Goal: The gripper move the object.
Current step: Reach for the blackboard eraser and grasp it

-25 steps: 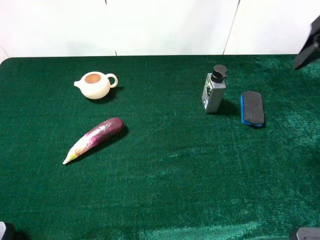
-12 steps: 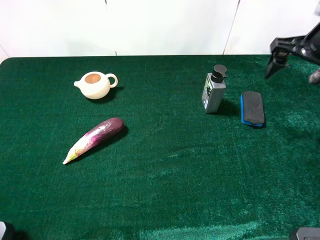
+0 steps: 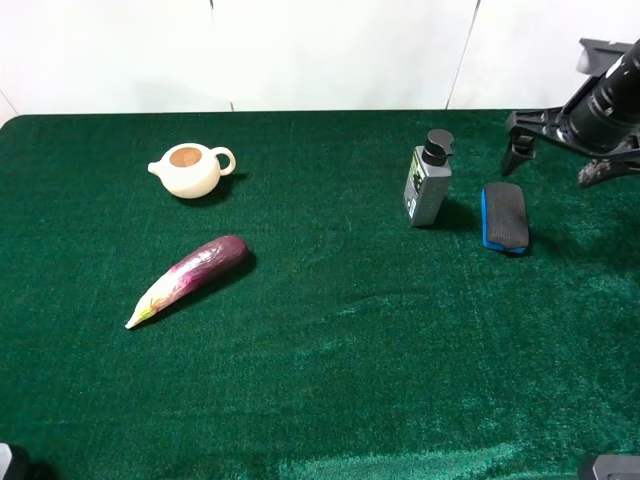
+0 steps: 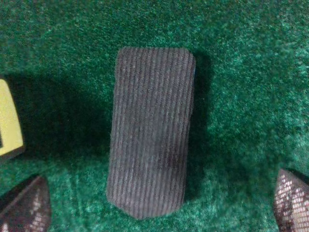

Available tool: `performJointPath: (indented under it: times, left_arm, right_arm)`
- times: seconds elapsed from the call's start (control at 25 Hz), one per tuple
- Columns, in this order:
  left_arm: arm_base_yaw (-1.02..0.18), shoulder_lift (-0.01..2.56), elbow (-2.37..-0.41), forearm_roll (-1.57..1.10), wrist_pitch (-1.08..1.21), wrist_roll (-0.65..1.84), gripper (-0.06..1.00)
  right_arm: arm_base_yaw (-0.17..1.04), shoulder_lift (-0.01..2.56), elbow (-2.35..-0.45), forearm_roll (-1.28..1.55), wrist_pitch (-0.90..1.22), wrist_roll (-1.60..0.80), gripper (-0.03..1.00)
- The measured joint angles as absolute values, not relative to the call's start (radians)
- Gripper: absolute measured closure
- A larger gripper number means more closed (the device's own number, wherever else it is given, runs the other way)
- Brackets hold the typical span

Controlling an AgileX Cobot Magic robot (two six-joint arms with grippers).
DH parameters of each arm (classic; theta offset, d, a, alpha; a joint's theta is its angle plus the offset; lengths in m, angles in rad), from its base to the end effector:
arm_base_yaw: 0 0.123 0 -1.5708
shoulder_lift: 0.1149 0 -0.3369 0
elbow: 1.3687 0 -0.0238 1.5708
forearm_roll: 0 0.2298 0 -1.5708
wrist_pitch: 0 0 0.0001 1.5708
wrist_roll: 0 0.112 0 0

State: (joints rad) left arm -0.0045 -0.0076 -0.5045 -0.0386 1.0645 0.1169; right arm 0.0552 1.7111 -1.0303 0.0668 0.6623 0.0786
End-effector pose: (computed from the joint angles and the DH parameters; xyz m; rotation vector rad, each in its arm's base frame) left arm -0.0586 -0.0035 0.2581 0.1256 2.0316 0.0245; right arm 0.3228 0.0224 0.2338 0.0984 2.8274 0.0998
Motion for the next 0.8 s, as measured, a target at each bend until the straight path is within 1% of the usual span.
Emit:
performJointPath:
  times: [0.56,0.8]
  left_arm:
    - [-0.005,-0.008,-0.504,-0.039,1.065,0.117,-0.03]
    - [-0.005,-0.008,-0.504,-0.039,1.065,0.117,-0.03]
  right_arm:
    - [0.055,1.812,-1.03,0.068,0.581,0.062,0.28]
    - [0.055,1.861,-1.03,0.14,0.57,-0.009,0.28]
